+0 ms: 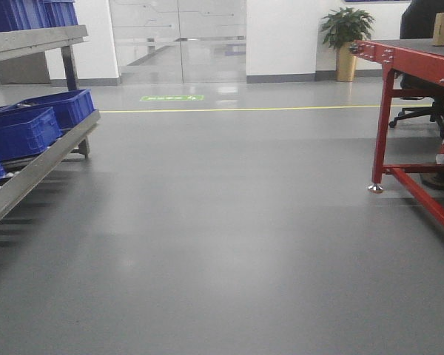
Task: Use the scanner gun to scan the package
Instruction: 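Drive the base forward and turn toward the red-framed felt table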
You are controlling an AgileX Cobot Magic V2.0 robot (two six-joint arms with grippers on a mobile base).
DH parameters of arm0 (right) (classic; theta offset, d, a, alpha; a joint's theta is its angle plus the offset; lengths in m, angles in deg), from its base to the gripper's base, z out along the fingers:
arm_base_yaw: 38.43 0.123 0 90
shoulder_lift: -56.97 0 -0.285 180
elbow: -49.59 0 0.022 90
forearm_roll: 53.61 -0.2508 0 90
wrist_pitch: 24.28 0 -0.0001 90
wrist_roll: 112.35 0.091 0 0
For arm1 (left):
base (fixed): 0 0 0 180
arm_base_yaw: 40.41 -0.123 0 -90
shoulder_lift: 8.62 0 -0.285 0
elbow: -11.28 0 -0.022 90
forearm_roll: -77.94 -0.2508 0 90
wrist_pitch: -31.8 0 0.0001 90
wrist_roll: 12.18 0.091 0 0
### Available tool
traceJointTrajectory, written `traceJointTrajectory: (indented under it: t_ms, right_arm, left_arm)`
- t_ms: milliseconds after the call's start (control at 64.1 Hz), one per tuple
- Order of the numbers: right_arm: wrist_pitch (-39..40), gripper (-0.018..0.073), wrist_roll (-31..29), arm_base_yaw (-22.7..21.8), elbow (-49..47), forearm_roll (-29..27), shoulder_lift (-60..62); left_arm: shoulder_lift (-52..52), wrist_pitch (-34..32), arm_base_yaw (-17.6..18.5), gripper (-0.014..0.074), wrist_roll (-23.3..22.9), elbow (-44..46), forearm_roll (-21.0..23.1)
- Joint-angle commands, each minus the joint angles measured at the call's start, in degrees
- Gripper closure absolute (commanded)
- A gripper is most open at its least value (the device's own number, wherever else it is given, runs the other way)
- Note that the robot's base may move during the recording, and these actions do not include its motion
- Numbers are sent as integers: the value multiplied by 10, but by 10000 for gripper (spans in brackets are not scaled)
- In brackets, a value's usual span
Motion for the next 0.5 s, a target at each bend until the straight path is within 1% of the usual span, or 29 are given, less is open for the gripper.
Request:
traceJointTrajectory:
  t_ms: [0, 483]
  right_arm:
    - [13, 727, -1, 1, 0, 0, 2]
    - [13, 727, -1, 1, 0, 0, 2]
  left_arm:
    - [2, -10, 0, 707, -3, 2, -3]
    - [2, -10, 0, 707, -3, 2, -3]
